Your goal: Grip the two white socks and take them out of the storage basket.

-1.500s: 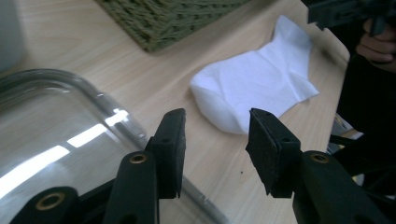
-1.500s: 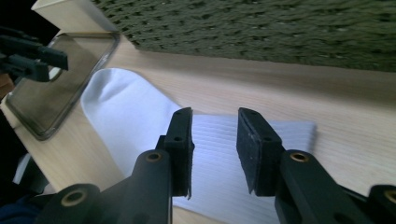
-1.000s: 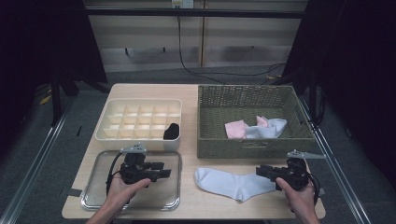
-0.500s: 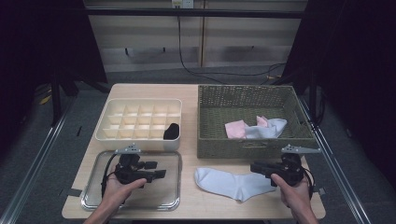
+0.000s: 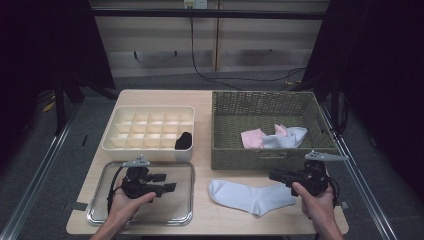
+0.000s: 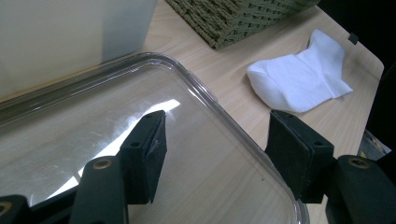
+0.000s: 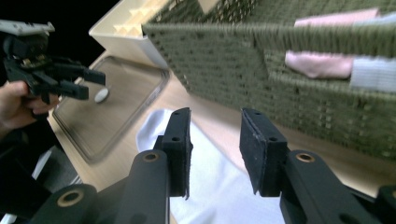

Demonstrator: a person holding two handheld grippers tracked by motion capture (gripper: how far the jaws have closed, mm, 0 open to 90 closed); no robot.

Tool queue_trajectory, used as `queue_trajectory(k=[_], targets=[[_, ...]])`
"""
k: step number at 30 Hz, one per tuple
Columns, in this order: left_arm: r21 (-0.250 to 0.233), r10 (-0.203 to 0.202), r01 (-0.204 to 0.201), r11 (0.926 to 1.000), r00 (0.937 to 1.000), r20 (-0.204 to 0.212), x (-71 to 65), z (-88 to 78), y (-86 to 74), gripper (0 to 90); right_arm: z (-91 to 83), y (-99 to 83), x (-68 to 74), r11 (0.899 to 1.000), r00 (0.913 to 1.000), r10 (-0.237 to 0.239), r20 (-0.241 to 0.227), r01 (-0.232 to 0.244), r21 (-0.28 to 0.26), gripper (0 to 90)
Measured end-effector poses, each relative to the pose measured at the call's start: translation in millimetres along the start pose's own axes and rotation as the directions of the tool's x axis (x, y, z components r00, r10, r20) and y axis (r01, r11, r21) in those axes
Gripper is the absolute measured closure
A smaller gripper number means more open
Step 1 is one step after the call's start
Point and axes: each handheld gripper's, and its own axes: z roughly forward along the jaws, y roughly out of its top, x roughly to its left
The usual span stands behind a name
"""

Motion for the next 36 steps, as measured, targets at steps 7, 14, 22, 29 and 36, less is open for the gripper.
queue_trajectory(k=[7,14,22,29,36], targets=[[0.001,-0.008,0.008,1.0,0.9998,-0.017,1.9,0.4,-0.4,38.5,-3.4,15.0,-0.2,1.0,1.0,-0.007,-0.003,0.007,-0.005,62.7],[0.006,-0.002,0.002,1.0,0.9999,-0.017,0.8,0.7,-0.5,36.9,-8.3,28.8,-0.1,1.0,1.0,-0.004,0.008,0.004,-0.027,59.4],[0.011,-0.002,0.002,0.9999,0.9999,-0.017,0.9,1.4,-0.3,34.2,-15.4,49.8,-11.8,0.999,0.9986,0.032,0.042,-0.03,-0.031,52.7],[0.011,0.0,0.0,0.9999,0.9999,-0.017,-0.4,1.4,-0.3,33.6,-16.8,60.6,-23.0,0.999,0.997,0.047,0.062,-0.046,-0.026,51.4],[0.006,-0.021,0.021,0.9998,0.9997,-0.01,2.6,3.7,0.3,33.4,-15.1,72.9,-32.3,0.999,0.9965,0.047,0.069,-0.047,-0.01,49.9]])
